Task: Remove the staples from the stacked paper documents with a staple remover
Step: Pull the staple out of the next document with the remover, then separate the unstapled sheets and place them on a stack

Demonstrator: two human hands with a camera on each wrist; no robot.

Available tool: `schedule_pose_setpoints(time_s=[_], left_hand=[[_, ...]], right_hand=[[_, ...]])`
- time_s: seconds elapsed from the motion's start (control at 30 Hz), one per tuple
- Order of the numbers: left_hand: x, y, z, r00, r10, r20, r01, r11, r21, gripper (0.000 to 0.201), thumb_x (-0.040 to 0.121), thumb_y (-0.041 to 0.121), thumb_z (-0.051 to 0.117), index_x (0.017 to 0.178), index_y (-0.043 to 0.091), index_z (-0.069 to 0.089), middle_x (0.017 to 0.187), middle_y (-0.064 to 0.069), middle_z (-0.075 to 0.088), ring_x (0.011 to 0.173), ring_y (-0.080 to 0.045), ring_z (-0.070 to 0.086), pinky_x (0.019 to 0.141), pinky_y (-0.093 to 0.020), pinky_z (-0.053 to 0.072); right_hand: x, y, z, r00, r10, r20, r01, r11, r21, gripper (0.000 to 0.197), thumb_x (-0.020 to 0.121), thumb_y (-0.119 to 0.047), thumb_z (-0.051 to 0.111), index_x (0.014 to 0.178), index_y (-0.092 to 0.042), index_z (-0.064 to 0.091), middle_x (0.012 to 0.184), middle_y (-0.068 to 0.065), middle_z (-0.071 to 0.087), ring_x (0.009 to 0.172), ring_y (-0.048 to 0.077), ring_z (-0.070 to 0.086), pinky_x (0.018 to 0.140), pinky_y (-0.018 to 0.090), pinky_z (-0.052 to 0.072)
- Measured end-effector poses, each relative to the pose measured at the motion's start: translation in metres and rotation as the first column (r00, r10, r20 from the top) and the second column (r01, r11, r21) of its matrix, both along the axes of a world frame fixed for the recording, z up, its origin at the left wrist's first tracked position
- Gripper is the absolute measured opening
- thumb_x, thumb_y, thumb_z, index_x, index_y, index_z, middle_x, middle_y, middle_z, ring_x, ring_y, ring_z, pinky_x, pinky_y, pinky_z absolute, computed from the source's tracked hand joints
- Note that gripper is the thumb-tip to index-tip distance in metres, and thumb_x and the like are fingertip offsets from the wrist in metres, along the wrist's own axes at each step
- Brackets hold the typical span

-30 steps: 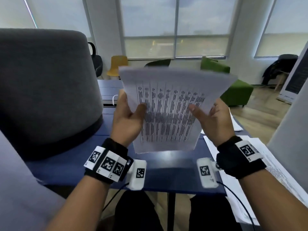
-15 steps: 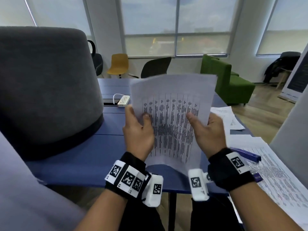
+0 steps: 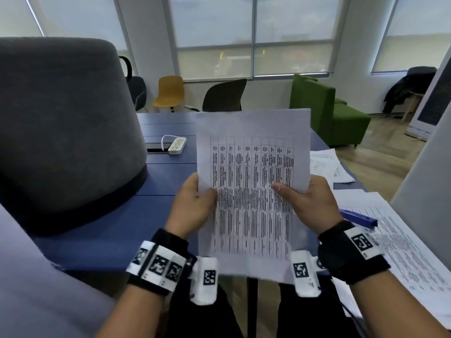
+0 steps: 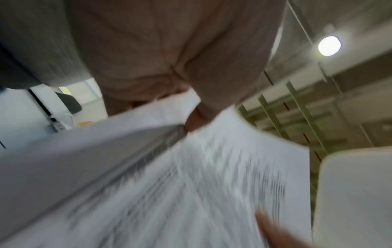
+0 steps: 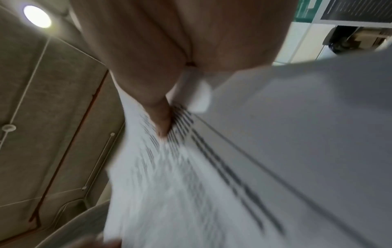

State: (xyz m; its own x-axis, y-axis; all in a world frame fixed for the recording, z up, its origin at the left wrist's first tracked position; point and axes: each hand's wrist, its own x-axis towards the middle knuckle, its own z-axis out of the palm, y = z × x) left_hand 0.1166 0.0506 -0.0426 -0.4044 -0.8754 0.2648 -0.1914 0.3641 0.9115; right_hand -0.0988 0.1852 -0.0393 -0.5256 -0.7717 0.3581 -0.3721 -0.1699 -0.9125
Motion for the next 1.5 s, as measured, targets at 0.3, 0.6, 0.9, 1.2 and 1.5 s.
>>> schedule_pose_setpoints(time_s=[0.3, 0.6, 0.9, 1.2, 1.5], left_hand=[[-0.002, -0.007, -0.074, 0.971, -0.220, 0.092, 0.156, 0.878, 0.452, 0.028, 0.100, -0.006, 0.054, 0.119, 0.013, 0.063, 0.124, -0.014, 0.071, 0.112, -0.028, 0.069, 0.104, -0.049, 0.052], [-0.008, -0.015, -0.099, 0.975, -0.187, 0.117, 0.135, 0.925, 0.356, 0.036, 0.101, 0.002, 0.056, 0.127, 0.026, 0.060, 0.122, 0.005, 0.073, 0.115, -0.017, 0.068, 0.107, -0.048, 0.051], [-0.008, -0.009, -0.114, 0.990, -0.129, 0.052, 0.108, 0.950, 0.294, 0.036, 0.100, 0.006, 0.055, 0.126, 0.031, 0.061, 0.123, 0.008, 0.072, 0.116, -0.013, 0.067, 0.107, -0.046, 0.051], [-0.007, -0.005, -0.121, 0.993, -0.079, 0.082, 0.064, 0.983, 0.174, 0.031, 0.100, 0.011, 0.054, 0.122, 0.032, 0.057, 0.119, 0.011, 0.070, 0.114, -0.012, 0.066, 0.102, -0.036, 0.052], [-0.007, -0.003, -0.120, 0.978, -0.047, 0.203, 0.062, 0.996, -0.068, 0.029, 0.102, 0.005, 0.053, 0.131, 0.007, 0.052, 0.122, -0.003, 0.068, 0.107, -0.017, 0.062, 0.092, -0.031, 0.049]], right_hand=[[-0.045, 0.006, -0.031, 0.765, -0.133, -0.630, 0.503, 0.733, 0.457, 0.046, 0.084, -0.049, 0.073, 0.117, -0.018, 0.064, 0.110, 0.007, 0.065, 0.105, 0.028, 0.061, 0.088, 0.039, 0.051], [-0.118, 0.012, -0.045, 0.722, 0.186, -0.666, 0.634, 0.207, 0.745, 0.024, 0.076, -0.036, 0.067, 0.087, -0.016, 0.058, 0.079, 0.004, 0.055, 0.084, 0.030, 0.062, 0.081, 0.036, 0.055], [-0.082, 0.001, 0.002, 0.720, -0.064, -0.691, 0.560, 0.642, 0.524, 0.037, 0.091, -0.032, 0.066, 0.114, -0.013, 0.044, 0.095, 0.012, 0.054, 0.086, 0.033, 0.051, 0.078, 0.038, 0.046], [0.023, -0.106, 0.024, 0.949, 0.019, 0.314, 0.063, 0.967, -0.247, 0.009, 0.098, -0.030, 0.058, 0.106, -0.030, 0.054, 0.084, -0.022, 0.065, 0.083, 0.005, 0.061, 0.087, 0.039, 0.053], [0.042, -0.157, 0.008, 0.984, 0.069, 0.161, -0.043, 0.986, -0.161, 0.015, 0.087, -0.063, 0.058, 0.083, -0.048, 0.057, 0.097, 0.015, 0.070, 0.095, 0.036, 0.070, 0.088, 0.057, 0.055]])
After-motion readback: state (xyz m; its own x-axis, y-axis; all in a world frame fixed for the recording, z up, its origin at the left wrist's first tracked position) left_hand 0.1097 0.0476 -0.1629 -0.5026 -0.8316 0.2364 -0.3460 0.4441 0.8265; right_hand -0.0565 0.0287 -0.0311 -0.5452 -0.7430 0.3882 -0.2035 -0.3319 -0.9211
